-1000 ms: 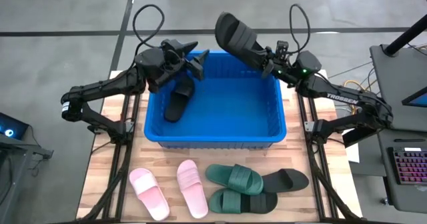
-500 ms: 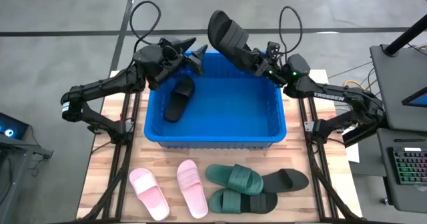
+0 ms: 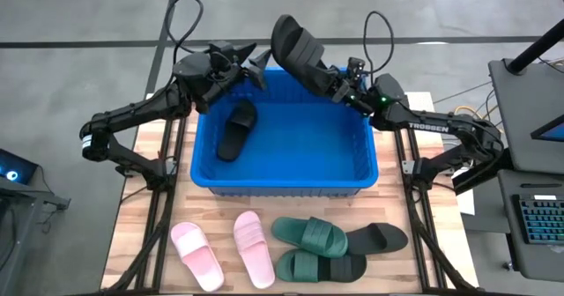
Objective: Pick and place slides into bin
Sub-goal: Put the black slipper into the blue bin
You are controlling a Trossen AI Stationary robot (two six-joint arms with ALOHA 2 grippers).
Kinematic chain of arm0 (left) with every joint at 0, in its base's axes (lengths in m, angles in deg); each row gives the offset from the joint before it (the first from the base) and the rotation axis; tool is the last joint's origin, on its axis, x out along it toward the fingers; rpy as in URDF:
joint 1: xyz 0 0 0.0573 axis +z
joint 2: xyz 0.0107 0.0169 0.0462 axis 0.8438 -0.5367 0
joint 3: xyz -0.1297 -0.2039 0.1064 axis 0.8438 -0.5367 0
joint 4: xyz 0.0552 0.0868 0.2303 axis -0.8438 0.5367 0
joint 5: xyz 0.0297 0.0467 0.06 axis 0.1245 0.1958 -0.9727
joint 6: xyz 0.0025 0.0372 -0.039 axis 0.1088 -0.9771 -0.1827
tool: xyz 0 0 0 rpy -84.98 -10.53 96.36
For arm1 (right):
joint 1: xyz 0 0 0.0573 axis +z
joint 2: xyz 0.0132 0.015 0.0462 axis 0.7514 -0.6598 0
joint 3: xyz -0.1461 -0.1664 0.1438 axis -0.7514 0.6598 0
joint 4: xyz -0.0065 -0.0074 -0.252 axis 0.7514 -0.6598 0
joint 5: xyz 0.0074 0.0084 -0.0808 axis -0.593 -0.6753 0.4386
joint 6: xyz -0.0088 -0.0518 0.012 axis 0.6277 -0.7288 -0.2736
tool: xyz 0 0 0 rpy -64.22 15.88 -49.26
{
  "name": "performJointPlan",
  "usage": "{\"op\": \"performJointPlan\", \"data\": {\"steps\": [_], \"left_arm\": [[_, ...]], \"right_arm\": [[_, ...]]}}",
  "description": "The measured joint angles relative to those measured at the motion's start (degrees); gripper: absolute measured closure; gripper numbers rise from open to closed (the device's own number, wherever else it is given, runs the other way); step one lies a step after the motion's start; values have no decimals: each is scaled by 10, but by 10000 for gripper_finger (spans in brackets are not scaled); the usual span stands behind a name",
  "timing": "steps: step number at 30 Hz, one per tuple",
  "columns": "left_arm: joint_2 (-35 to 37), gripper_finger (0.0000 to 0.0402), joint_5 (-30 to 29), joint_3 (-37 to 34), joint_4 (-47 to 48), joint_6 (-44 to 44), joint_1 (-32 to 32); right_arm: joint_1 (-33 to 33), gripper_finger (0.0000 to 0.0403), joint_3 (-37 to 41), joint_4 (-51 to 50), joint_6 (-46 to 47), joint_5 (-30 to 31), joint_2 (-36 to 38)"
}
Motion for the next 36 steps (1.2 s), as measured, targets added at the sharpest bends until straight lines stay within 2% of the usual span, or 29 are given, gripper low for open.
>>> {"op": "performJointPlan", "data": {"steps": [16, 36], "left_arm": [[1, 147, 79, 0, -12, -1, -1], [-4, 147, 67, 0, -31, -6, 2]], "right_arm": [[-15, 394, 0, 3, -6, 6, 5], [-14, 394, 3, -31, -1, -22, 15]]}}
